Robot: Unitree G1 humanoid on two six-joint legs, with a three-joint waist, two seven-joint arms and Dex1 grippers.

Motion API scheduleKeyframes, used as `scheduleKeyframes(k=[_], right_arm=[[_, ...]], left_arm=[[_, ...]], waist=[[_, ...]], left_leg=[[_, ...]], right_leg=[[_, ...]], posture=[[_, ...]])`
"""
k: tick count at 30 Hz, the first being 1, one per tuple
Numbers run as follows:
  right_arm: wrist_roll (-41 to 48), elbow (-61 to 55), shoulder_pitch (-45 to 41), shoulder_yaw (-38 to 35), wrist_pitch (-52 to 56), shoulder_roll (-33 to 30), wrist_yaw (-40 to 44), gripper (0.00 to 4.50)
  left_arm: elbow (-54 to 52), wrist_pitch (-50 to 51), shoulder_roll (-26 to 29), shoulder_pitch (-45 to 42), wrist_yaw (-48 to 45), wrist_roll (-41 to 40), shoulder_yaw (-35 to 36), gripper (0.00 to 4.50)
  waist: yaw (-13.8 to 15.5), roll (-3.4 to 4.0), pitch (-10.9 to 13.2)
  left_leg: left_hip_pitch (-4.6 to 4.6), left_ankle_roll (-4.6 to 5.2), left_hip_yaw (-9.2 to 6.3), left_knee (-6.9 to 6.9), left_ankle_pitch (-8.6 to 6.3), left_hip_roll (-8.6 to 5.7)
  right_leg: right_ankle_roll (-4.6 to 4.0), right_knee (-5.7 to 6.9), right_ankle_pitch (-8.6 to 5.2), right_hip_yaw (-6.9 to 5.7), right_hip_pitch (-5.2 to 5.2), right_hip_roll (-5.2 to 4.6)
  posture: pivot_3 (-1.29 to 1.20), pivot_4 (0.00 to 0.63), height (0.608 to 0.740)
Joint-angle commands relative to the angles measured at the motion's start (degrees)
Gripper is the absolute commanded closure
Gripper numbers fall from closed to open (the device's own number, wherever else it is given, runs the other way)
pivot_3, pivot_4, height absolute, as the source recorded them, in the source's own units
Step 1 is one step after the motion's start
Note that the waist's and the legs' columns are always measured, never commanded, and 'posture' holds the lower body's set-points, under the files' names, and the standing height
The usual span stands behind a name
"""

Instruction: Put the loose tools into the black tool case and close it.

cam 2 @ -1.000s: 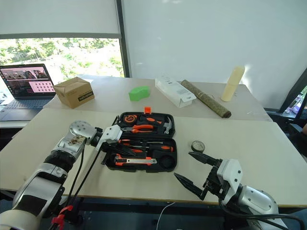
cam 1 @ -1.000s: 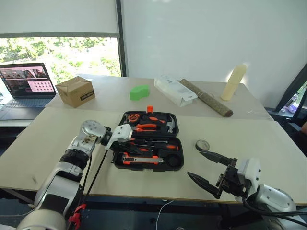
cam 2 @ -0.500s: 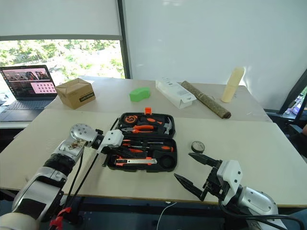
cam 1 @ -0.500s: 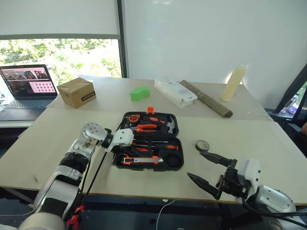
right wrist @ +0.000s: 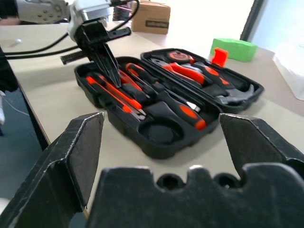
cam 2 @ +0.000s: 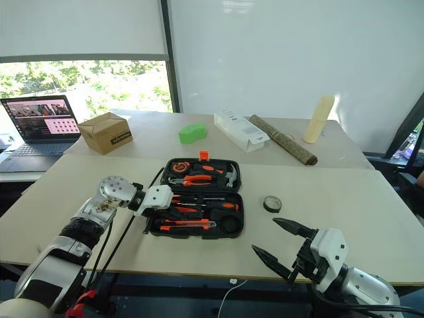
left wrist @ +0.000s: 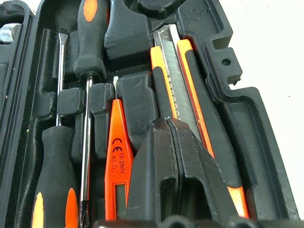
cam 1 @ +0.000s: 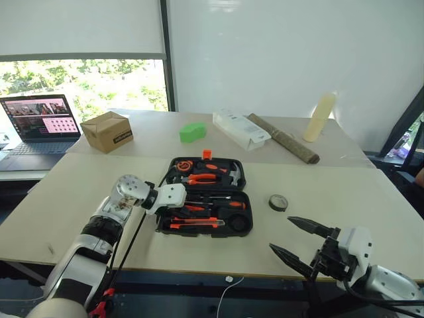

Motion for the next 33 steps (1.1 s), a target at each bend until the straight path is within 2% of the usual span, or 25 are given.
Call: scheduleKeyframes(k=[1,4,5,6,9,13,16,17,20,24,29,32,33], right_arm=[[2.6,-2.4,3.2,-5.8,-1.0,-0.2,-0.1,0.0],[1.4,-1.5,8.5,-10.1,-3.2,0.0,1.6,0.0],[0.8,-1.0,9.6,-11.1,-4.0,0.1,1.8,0.0],[0.6,-0.5,10.5,-12.6,-4.2,-0.2,1.9,0.0],[0.2,0.0,9.9,-14.4,-2.5,-2.1,1.0,0.0],[0.0,-1.2,1.4,-11.2,11.5,-9.3,-5.4,0.0],[-0.8,1.6,-11.2,-2.6,21.7,-16.7,-5.4,0.0],[-1.0,2.8,-15.4,0.2,24.3,-18.4,-5.0,0.0],[-3.8,10.2,-30.9,10.9,33.3,-20.8,-4.0,0.0],[-11.8,22.1,-46.3,24.3,36.1,-20.5,0.3,0.0],[-19.7,35.6,-56.7,34.2,33.0,-17.8,5.5,0.0],[-22.4,40.2,-59.4,36.3,31.2,-16.0,7.2,0.67],[-23.1,41.6,-60.1,36.7,30.9,-15.5,7.6,1.06]], left_arm=[[0.2,2.7,-1.1,1.4,-3.9,-6.7,4.2,4.45],[-3.0,10.3,1.0,1.5,-8.7,-15.6,10.7,4.45],[-3.5,11.4,1.7,1.5,-9.0,-16.9,12.2,3.94],[-4.0,13.2,3.9,1.9,-9.2,-17.9,14.0,3.83],[-4.7,10.4,8.2,4.8,-8.5,-17.8,17.1,2.76],[-9.8,16.8,12.6,10.9,-9.7,-22.9,18.1,1.25],[-10.7,17.9,13.6,13.1,-9.2,-23.1,20.5,0.24],[-10.7,18.3,14.0,13.6,-9.0,-23.2,21.0,0.04],[-11.0,18.2,14.2,15.0,-8.9,-24.2,22.8,0.04],[-12.2,17.6,13.5,17.1,-7.3,-24.3,24.5,0.04],[-15.6,17.5,12.7,19.7,-5.6,-24.4,25.0,0.04],[-18.1,18.0,12.5,21.2,-4.6,-24.7,25.4,0.0],[-18.7,18.1,12.5,21.6,-4.3,-24.8,25.5,0.0]], waist=[[0.0,0.0,0.0],[0.0,-0.04,0.0],[0.0,-0.07,0.1],[0.0,-0.11,0.1],[-1.0,-0.11,0.1],[-1.5,-0.05,0.1],[-1.5,-0.22,0.2],[-1.4,-0.27,0.3],[-1.1,-0.31,0.3],[-0.6,-0.28,0.3],[-0.5,-0.27,0.3],[-0.4,-0.27,0.3],[-0.4,-0.27,0.3]], left_leg=[[-0.03,0.0,0.0,-0.02,0.0,0.01],[-0.24,0.01,-0.02,-0.03,-0.01,0.02],[-0.37,0.04,-0.03,-0.02,-0.03,0.01],[-0.53,0.05,-0.05,-0.02,-0.03,0.0],[-0.69,0.06,0.0,-0.02,-0.03,-0.03],[-0.43,0.11,0.13,-0.1,-0.06,0.01],[-0.45,0.11,0.18,-0.04,-0.06,0.0],[-0.5,0.09,0.19,-0.02,-0.01,0.01],[-0.71,0.02,0.11,-0.07,0.12,0.02],[-1.0,0.03,0.14,-0.12,0.11,-0.06],[-1.3,0.16,0.16,-0.12,0.03,-0.07],[-1.65,-0.12,0.17,-0.09,0.18,-0.13],[-1.79,-0.13,0.17,-0.07,0.19,-0.14]], right_leg=[[-0.01,0.0,0.01,0.0,-0.05,0.0],[-0.23,0.0,0.13,-0.02,-0.22,-0.01],[-0.27,-0.02,0.14,-0.06,-0.29,0.01],[-0.27,-0.04,0.13,-0.1,-0.43,0.02],[-0.27,-0.04,0.14,0.06,-0.65,0.04],[-0.21,-0.02,0.11,0.26,-0.54,-0.04],[-0.19,0.01,0.13,0.31,-0.6,-0.1],[-0.24,0.02,0.1,0.32,-0.68,-0.08],[-0.43,0.04,0.29,0.21,-0.88,-0.01],[-0.43,0.0,0.29,0.09,-1.12,0.01],[-0.33,-0.04,0.27,-0.14,-1.18,-0.01],[-0.19,-0.13,0.29,-0.18,-1.43,-0.08],[-0.16,-0.14,0.31,-0.2,-1.54,-0.1]], posture=[[0.0,0.15,0.74],[0.0,0.15,0.74],[0.0,0.15,0.74],[0.0,0.15,0.74],[0.0,0.15,0.74],[0.0,0.15,0.74],[0.0,0.15,0.74],[0.0,0.15,0.74],[0.0,0.15,0.74],[0.0,0.15,0.74],[0.0,0.15,0.74],[0.0,0.15,0.74],[0.0,0.15,0.74]])
